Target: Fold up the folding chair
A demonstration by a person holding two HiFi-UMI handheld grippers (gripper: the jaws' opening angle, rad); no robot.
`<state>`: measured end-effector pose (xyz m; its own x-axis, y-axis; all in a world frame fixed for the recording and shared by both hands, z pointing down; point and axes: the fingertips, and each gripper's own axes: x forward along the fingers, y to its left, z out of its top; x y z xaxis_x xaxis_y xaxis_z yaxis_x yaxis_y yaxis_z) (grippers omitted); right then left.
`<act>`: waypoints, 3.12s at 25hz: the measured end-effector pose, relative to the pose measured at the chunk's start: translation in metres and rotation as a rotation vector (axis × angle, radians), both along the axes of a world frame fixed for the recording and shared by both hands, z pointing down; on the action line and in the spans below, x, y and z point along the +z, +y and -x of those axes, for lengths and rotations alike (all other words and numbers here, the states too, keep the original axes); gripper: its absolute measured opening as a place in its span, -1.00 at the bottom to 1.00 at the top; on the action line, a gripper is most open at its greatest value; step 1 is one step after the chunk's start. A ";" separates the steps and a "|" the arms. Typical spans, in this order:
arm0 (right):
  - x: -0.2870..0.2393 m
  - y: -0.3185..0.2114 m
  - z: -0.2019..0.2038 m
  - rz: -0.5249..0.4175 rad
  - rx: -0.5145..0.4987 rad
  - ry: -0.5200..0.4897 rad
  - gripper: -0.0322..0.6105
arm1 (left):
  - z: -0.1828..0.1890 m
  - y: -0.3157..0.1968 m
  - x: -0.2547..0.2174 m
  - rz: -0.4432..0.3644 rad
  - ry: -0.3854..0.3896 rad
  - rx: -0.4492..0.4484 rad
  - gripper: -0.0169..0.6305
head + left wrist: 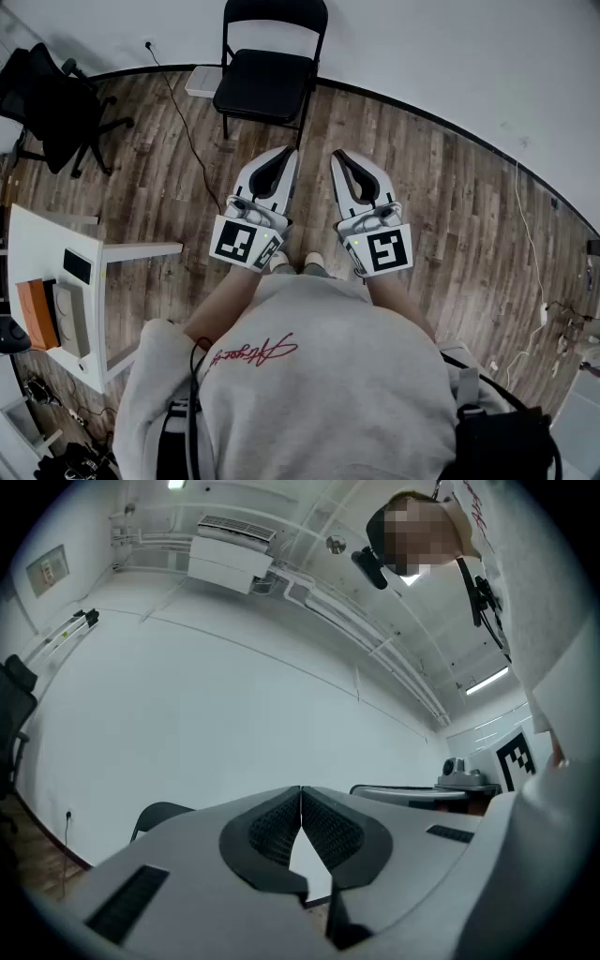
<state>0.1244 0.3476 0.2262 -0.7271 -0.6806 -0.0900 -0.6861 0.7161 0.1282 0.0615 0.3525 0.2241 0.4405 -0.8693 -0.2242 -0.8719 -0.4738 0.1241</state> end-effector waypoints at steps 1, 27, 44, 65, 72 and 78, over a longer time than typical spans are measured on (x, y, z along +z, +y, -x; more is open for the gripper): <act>0.000 0.000 0.000 -0.001 0.000 0.001 -0.83 | -0.001 0.001 0.000 -0.004 -0.007 0.000 -0.90; -0.002 0.001 0.006 -0.009 -0.003 0.008 -0.83 | 0.000 0.002 -0.003 -0.019 -0.019 0.004 -0.90; 0.000 -0.027 -0.032 -0.044 -0.007 -0.008 -0.83 | -0.023 -0.022 0.003 -0.012 0.000 -0.050 -0.90; 0.013 -0.255 0.075 -0.071 0.019 0.006 -0.83 | 0.076 -0.237 0.035 0.040 -0.091 -0.025 -0.90; 0.011 -0.317 0.097 -0.071 0.054 0.015 -0.83 | 0.092 -0.299 0.040 0.072 -0.114 0.043 -0.89; 0.023 -0.345 0.098 -0.046 0.039 0.038 -0.83 | 0.095 -0.328 0.060 0.139 -0.067 0.022 -0.89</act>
<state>0.0265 0.0023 0.2489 -0.7039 -0.7041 -0.0941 -0.7071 0.6819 0.1869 -0.0334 0.0245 0.2841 0.4693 -0.8801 -0.0721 -0.8702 -0.4748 0.1319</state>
